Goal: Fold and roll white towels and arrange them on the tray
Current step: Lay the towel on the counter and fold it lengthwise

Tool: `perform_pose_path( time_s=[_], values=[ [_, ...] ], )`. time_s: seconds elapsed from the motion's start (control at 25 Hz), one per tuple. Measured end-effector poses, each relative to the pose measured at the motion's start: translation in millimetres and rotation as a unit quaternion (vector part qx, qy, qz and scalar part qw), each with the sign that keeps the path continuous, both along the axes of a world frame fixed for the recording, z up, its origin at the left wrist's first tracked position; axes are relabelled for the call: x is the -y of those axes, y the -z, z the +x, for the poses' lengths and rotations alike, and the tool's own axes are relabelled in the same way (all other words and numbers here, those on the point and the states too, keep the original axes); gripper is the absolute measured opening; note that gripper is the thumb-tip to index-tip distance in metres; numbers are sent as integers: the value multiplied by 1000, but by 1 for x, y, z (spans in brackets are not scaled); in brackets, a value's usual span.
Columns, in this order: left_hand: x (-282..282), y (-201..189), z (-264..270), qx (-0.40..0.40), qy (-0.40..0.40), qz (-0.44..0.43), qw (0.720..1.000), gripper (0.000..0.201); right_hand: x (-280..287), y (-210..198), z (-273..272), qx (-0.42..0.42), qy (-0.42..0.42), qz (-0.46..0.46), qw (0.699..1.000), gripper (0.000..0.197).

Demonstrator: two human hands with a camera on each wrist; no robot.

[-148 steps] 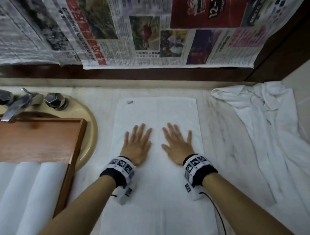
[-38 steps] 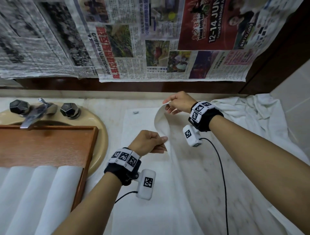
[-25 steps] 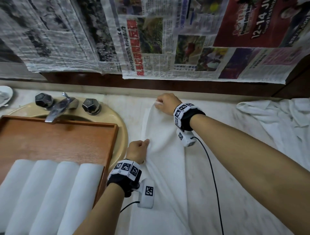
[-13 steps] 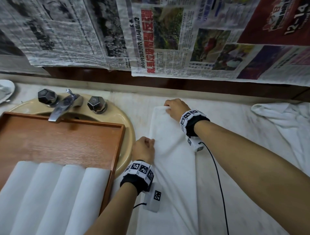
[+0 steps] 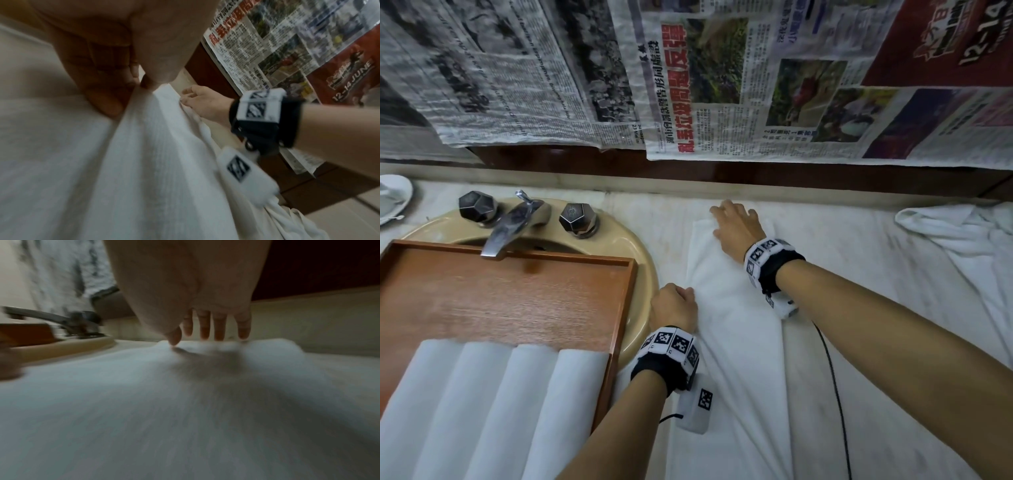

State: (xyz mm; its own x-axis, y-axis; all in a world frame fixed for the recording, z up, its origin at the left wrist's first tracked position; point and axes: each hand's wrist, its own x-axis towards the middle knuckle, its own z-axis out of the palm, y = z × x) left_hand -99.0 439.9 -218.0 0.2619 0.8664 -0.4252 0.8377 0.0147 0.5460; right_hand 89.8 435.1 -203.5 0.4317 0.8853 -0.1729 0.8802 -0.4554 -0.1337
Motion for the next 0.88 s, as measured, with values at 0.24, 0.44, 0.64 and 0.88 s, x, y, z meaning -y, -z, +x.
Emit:
perform_pose_path(
  time_s=[0.24,0.44,0.64,0.88],
  values=[
    [-12,6,3,-14,-2,-37,999,27,62,16,-10,-44,-272,-113,955,59],
    [-16,2,6,-22,-2,-43,999,29,34,17,-9,-23,-201,-98,974,63],
    [-21,6,6,-19,3,-56,998,30,57,9,-13,-59,-55,-126,989,62],
    [-14,-23,-6,22,51,-57,997,25,145,-7,-89,-50,68,18,996,33]
  ],
)
